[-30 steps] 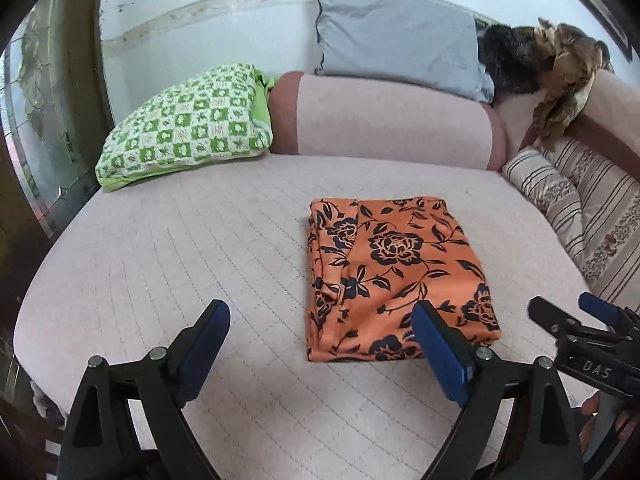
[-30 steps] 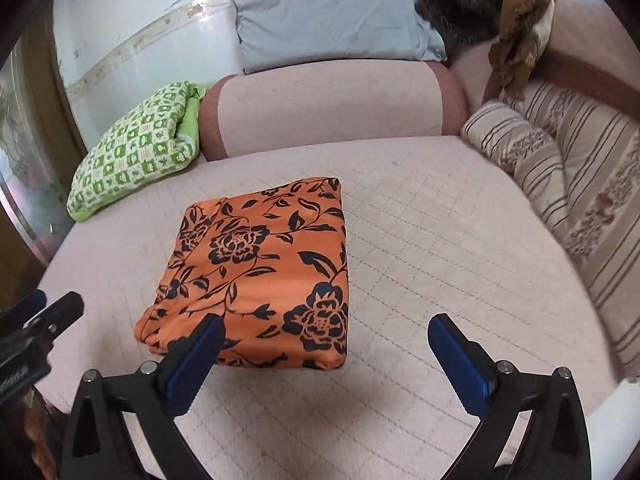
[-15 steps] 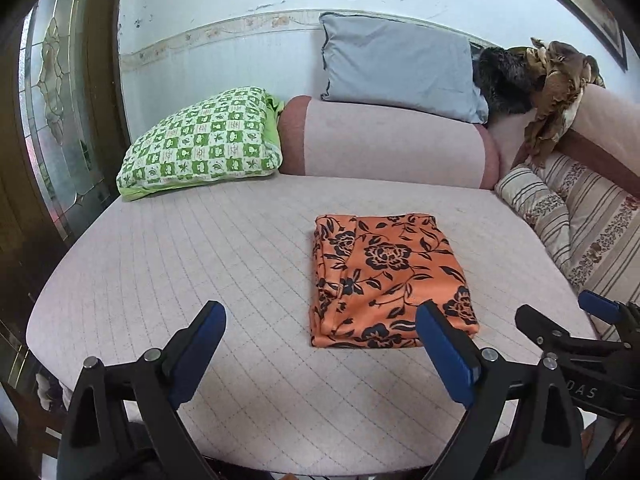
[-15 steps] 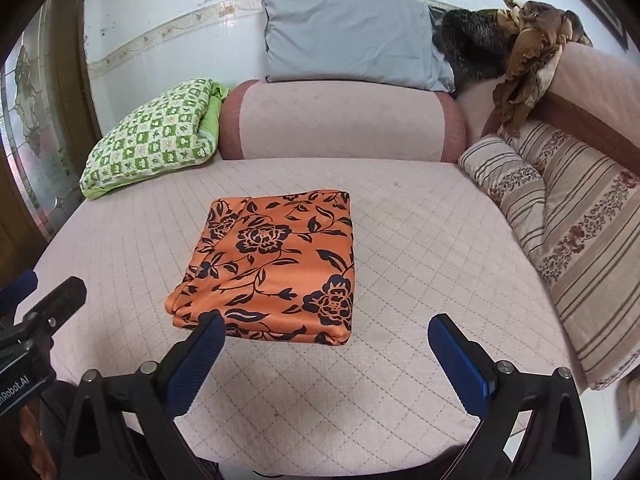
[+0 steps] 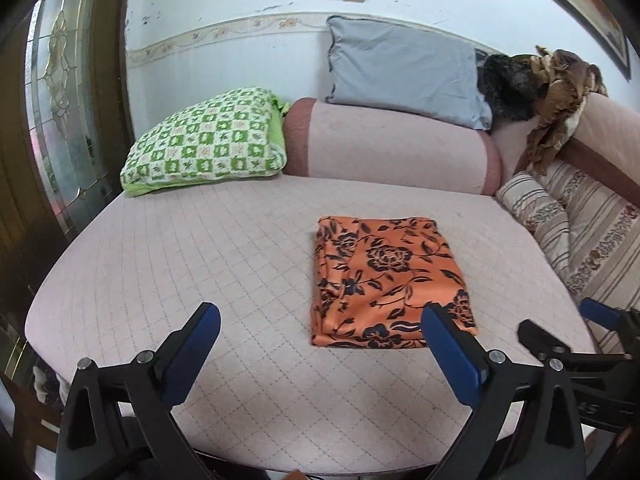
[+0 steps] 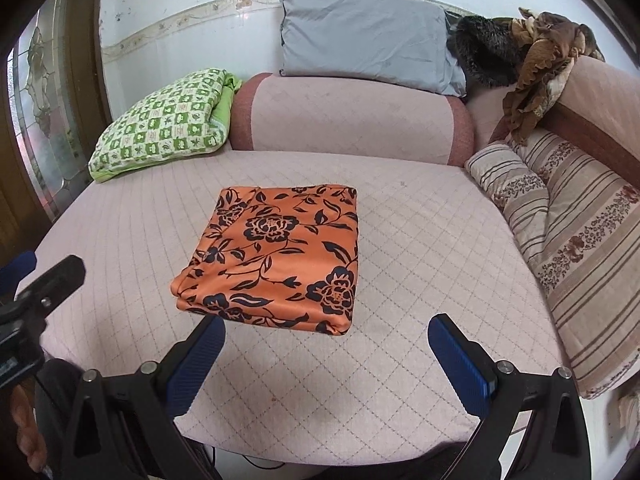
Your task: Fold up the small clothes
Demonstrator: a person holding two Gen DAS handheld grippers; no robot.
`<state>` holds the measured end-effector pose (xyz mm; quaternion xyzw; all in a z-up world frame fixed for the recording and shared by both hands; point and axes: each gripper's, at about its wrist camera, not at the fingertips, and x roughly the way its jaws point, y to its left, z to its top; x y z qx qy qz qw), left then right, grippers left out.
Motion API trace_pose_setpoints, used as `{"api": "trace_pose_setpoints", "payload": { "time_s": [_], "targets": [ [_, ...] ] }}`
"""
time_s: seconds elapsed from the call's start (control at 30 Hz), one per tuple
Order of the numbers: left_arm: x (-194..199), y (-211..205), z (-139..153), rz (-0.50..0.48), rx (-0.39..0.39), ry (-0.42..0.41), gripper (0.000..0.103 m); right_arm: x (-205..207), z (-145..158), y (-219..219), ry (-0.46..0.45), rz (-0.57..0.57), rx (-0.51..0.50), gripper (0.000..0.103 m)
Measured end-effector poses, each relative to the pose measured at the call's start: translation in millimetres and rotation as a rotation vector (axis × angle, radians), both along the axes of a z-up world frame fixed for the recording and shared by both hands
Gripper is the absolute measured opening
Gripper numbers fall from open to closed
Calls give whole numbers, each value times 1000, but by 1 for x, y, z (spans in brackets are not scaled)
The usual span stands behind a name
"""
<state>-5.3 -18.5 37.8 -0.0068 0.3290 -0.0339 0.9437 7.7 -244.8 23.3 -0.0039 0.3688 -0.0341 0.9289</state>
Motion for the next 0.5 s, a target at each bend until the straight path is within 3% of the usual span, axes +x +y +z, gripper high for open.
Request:
{"api": "trace_pose_setpoints", "payload": {
  "time_s": [0.5],
  "targets": [
    [18, -9, -11, -15, 17, 46, 100, 6, 3, -6, -7, -12, -18, 102]
  ]
}}
